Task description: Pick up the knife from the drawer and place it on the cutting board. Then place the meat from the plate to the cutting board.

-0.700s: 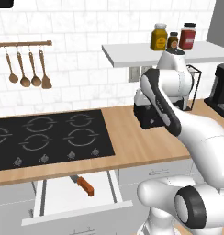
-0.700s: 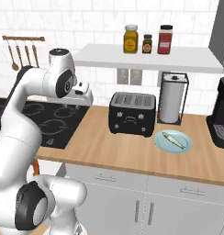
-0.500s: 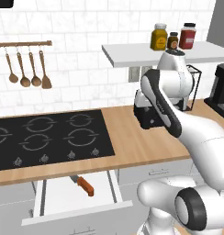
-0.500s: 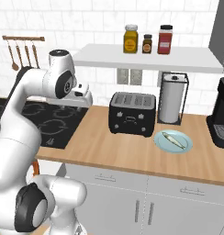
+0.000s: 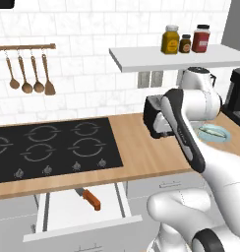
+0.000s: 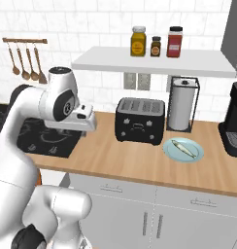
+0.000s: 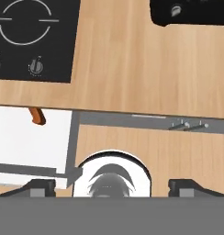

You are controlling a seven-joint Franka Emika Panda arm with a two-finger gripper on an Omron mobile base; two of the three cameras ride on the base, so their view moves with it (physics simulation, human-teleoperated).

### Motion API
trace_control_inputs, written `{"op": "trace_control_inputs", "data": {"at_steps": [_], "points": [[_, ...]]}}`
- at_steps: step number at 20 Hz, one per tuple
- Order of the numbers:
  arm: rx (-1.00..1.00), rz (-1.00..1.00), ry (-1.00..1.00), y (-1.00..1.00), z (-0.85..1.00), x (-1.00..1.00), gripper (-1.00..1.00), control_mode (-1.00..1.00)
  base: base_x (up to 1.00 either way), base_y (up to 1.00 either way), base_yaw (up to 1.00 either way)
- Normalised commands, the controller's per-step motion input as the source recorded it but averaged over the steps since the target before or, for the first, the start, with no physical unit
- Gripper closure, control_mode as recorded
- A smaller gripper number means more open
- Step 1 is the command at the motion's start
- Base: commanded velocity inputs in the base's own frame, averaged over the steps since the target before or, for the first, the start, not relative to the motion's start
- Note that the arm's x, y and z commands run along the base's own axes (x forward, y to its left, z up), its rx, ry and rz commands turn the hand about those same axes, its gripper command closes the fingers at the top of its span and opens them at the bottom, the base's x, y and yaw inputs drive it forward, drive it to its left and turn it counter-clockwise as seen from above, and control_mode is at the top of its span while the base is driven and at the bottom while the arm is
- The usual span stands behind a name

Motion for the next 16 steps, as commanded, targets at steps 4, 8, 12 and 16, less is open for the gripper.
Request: {"op": "trace_control_inputs", "data": {"at_steps": [4, 8, 12, 16], "points": [[-0.06, 0.09, 0.0, 0.09, -0.76, -0.44, -1.0, -1.0, 0.0, 0.0, 0.0], [-0.09, 0.16, 0.0, 0.29, -0.91, -0.34, -1.0, -1.0, 0.0, 0.0, 0.0], [-0.02, 0.04, 0.0, 0.09, -0.23, -0.06, -1.0, 1.0, -0.11, 0.23, 0.13], [0.0, 0.0, 0.0, 0.0, 0.0, 0.0, -1.0, 1.0, -0.15, 0.05, 0.21]]}}
